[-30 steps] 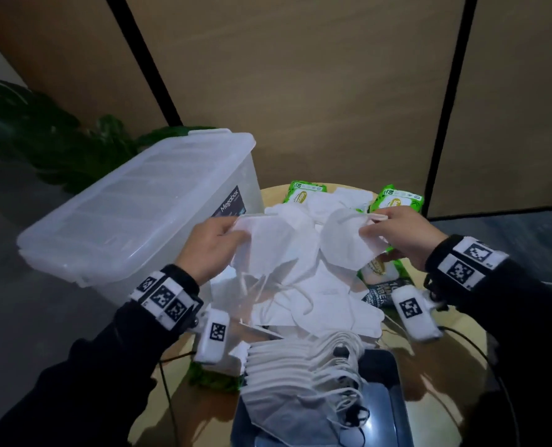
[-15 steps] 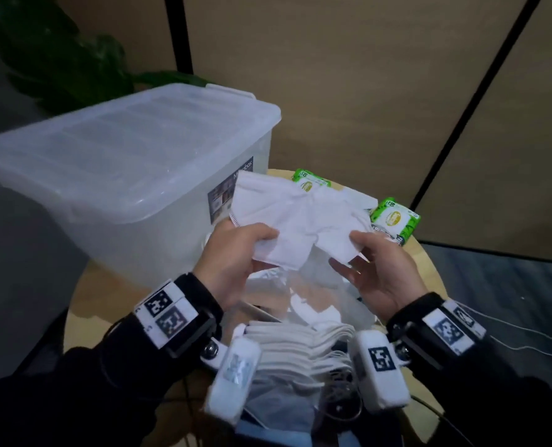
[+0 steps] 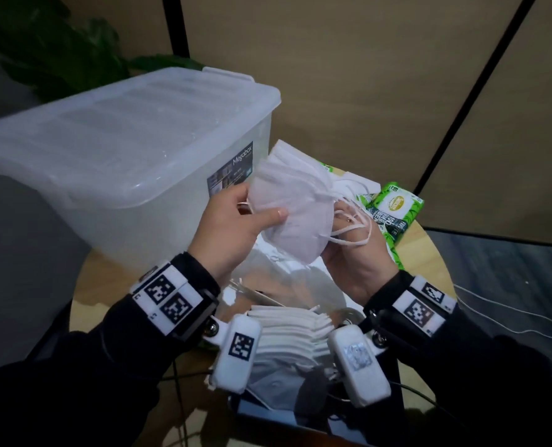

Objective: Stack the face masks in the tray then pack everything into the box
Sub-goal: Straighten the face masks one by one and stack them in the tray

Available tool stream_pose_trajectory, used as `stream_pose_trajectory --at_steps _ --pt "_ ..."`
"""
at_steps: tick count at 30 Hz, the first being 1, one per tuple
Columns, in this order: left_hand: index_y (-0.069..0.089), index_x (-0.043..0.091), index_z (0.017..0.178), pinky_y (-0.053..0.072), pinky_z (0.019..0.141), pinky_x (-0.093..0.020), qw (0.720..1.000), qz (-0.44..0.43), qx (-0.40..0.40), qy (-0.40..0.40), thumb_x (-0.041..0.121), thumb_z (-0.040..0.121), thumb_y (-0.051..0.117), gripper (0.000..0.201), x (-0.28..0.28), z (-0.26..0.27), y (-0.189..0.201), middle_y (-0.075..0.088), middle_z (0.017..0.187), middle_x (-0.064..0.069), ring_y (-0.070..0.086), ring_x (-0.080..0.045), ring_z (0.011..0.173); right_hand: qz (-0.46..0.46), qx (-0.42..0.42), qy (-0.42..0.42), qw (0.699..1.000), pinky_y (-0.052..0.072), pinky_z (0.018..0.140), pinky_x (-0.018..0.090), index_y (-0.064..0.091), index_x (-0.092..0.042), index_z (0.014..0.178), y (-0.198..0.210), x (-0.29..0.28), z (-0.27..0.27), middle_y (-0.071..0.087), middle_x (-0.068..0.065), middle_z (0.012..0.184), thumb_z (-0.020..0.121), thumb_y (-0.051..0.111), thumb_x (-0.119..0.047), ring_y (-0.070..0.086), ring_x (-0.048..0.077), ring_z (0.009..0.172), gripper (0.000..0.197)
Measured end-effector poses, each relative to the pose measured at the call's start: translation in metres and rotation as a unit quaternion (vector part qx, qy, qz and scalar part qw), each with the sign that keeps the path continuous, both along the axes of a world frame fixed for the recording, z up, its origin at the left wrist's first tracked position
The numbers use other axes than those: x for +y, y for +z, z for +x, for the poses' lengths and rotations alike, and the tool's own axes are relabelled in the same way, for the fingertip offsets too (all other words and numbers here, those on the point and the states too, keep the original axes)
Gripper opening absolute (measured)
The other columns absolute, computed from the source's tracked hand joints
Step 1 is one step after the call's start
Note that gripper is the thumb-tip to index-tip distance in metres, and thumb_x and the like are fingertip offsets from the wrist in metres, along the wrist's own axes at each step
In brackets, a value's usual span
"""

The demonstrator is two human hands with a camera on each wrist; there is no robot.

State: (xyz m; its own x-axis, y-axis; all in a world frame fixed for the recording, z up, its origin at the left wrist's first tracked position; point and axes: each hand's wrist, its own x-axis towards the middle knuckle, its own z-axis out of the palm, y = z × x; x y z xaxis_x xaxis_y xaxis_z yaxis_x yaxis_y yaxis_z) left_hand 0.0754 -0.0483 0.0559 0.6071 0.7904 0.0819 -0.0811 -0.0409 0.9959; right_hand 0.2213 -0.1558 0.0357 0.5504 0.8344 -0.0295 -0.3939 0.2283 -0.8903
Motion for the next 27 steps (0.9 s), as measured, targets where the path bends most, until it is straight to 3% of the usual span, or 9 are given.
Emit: stream_pose_trajectory --at_steps 4,6,9,12,17,20,23,25,27 --pt "0.07 0.005 0.121 0.063 0.081 -0.042 0.996 -0.089 -0.017 -0.025 -0.002 0.086 0.075 0.036 0.004 0.002 -0.002 0.078 0.111 -0.012 0.075 -0.026 0.097 0.001 0.023 0.037 0.999 0.06 0.085 0.046 0.057 0.0 0.118 0.003 -0.003 0.006 0.066 0.016 0.115 0.102 0.051 -0.006 0.067 0.034 0.1 0.018" --pt "0.068 0.006 0.118 0.063 0.07 -0.037 0.997 -0.07 0.001 -0.021 -0.006 0.084 0.074 0.036 0.009 0.001 -0.001 0.079 0.104 -0.01 0.076 -0.024 0.091 -0.004 0.051 0.023 0.998 0.061 0.069 0.035 0.057 -0.01 0.111 0.004 -0.005 0.008 0.064 0.009 0.096 0.098 0.055 -0.008 0.064 0.024 0.083 0.013" --pt "0.057 0.017 0.116 0.06 0.067 -0.036 0.999 0.021 0.048 -0.017 -0.004 0.079 0.082 0.049 0.02 -0.006 0.0 0.08 0.099 -0.005 0.077 -0.021 0.088 -0.015 0.094 -0.049 0.994 0.057 0.053 0.03 0.06 -0.005 0.106 0.009 -0.008 0.02 0.066 0.012 0.081 0.1 0.051 -0.001 0.067 0.023 0.065 0.012" --pt "0.056 0.026 0.132 0.062 0.074 -0.046 0.994 0.071 0.078 -0.021 0.002 0.077 0.086 0.067 0.027 -0.012 0.004 0.077 0.114 -0.002 0.076 -0.021 0.097 -0.027 0.127 -0.025 0.991 0.046 0.056 0.029 0.058 -0.007 0.102 0.014 -0.012 0.031 0.038 0.004 0.055 0.102 0.045 -0.004 0.038 0.018 0.043 0.014" --pt "0.078 0.013 0.108 0.062 0.081 -0.056 0.988 0.105 0.1 -0.049 0.006 0.082 0.083 0.027 0.029 -0.017 0.01 0.08 0.098 -0.007 0.076 -0.033 0.094 -0.107 0.039 0.07 0.991 0.024 0.051 0.03 0.066 -0.011 0.095 0.011 -0.018 0.027 0.015 0.007 0.065 0.098 0.054 -0.036 0.011 0.02 0.053 0.028" --pt "0.077 0.006 0.106 0.061 0.078 -0.052 0.988 0.096 0.103 -0.058 0.005 0.08 0.084 0.027 0.029 -0.018 0.009 0.08 0.097 -0.012 0.076 -0.034 0.093 -0.143 -0.138 0.109 0.974 0.024 0.05 0.03 0.055 -0.001 0.07 0.007 -0.019 0.022 0.015 0.01 0.065 0.089 0.075 -0.034 0.017 0.019 0.049 0.043" --pt "0.076 0.005 0.109 0.063 0.074 -0.049 0.985 0.1 0.123 -0.07 0.006 0.081 0.084 0.029 0.028 -0.019 0.009 0.08 0.098 -0.011 0.077 -0.032 0.093 -0.171 -0.24 0.072 0.953 0.037 0.048 0.029 0.058 0.015 0.073 0.001 -0.019 0.02 0.026 0.007 0.06 0.092 0.075 -0.015 0.029 0.018 0.049 0.039" --pt "0.077 0.01 0.109 0.063 0.07 -0.044 0.98 0.113 0.148 -0.075 0.007 0.083 0.083 0.027 0.033 -0.024 0.008 0.08 0.097 -0.006 0.077 -0.029 0.09 -0.168 -0.204 0.037 0.964 0.052 0.057 0.032 0.065 0.0 0.07 0.004 -0.02 0.022 0.04 0.006 0.058 0.097 0.064 -0.005 0.042 0.018 0.052 0.027" --pt "0.078 0.015 0.108 0.062 0.067 -0.041 0.974 0.121 0.178 -0.074 0.008 0.082 0.084 0.028 0.038 -0.03 0.006 0.08 0.093 -0.005 0.078 -0.03 0.085 -0.128 -0.053 0.001 0.99 0.059 0.081 0.04 0.058 -0.005 0.071 0.011 -0.019 0.029 0.052 0.008 0.065 0.098 0.054 -0.001 0.058 0.024 0.069 0.028"
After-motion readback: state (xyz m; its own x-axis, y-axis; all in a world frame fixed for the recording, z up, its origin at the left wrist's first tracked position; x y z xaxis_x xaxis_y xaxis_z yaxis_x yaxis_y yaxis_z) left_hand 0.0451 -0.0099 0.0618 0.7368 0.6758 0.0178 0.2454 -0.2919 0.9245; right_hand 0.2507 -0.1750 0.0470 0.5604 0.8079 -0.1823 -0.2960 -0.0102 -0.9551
